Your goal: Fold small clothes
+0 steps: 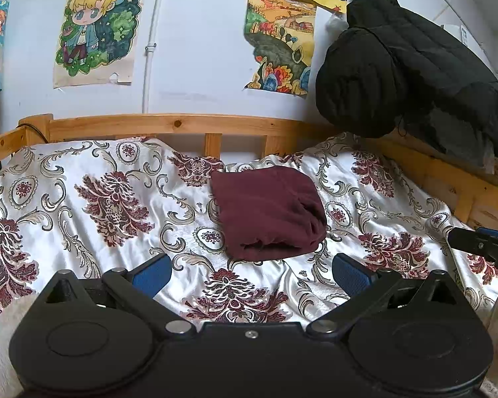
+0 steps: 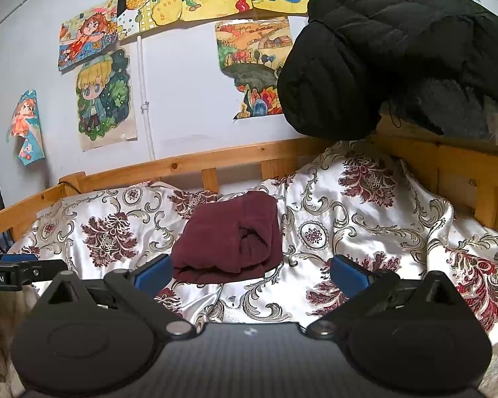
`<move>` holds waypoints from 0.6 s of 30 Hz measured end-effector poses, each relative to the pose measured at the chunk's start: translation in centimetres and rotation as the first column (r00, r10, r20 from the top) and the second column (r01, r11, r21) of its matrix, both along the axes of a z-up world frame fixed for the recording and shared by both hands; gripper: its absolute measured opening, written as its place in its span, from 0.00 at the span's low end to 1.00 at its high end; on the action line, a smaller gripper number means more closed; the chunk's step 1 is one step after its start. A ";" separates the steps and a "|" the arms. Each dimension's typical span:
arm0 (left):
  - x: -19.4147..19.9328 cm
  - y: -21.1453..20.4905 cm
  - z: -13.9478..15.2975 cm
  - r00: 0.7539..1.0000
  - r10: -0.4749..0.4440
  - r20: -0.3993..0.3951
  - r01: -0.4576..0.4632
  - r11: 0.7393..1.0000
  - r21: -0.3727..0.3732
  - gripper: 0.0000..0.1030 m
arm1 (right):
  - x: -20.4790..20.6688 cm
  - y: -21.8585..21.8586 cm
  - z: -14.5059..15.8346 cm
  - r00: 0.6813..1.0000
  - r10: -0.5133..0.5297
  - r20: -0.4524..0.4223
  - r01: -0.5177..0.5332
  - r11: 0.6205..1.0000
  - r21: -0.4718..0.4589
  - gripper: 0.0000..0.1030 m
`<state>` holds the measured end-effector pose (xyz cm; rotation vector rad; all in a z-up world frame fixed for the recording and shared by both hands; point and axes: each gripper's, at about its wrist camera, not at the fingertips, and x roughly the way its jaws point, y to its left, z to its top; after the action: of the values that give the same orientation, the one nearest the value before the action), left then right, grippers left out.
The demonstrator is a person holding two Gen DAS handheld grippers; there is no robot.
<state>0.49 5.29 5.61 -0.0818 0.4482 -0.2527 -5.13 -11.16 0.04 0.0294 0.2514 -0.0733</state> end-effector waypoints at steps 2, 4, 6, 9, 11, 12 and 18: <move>0.0 0.0 0.1 1.000 0.000 -0.001 0.000 1.000 0.000 0.99 | 0.0 0.0 0.0 1.000 0.000 0.000 0.000 1.000 0.000 1.00; 0.0 0.0 -0.1 1.000 0.002 -0.004 -0.002 1.000 0.000 0.99 | 0.0 0.0 0.0 1.000 0.000 0.000 0.000 1.000 0.000 1.00; 0.0 0.1 -0.2 1.000 0.004 -0.007 -0.004 1.000 0.000 0.99 | 0.0 0.0 0.0 1.000 0.000 -0.001 0.000 1.000 0.000 1.00; 0.0 0.2 -0.3 1.000 0.003 -0.008 -0.003 1.000 0.000 0.99 | 0.1 0.0 0.0 1.000 0.000 -0.003 0.000 1.000 0.002 1.00; 0.1 0.1 -0.2 1.000 0.004 -0.008 -0.004 1.000 0.000 0.99 | 0.1 0.0 0.0 1.000 -0.001 -0.004 0.001 1.000 0.002 1.00; 0.1 0.1 -0.3 1.000 0.003 -0.008 -0.003 1.000 -0.001 0.99 | 0.1 0.0 -0.1 1.000 -0.001 -0.005 0.001 1.000 0.003 1.00; 0.1 0.0 -0.6 0.999 0.022 -0.023 -0.022 0.999 0.027 0.99 | 0.2 0.0 -0.2 1.000 -0.001 -0.009 0.001 1.000 0.003 1.00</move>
<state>0.64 5.28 5.05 -0.0632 0.4735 -0.2243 -4.92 -11.17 -0.18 0.0320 0.2608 -0.0744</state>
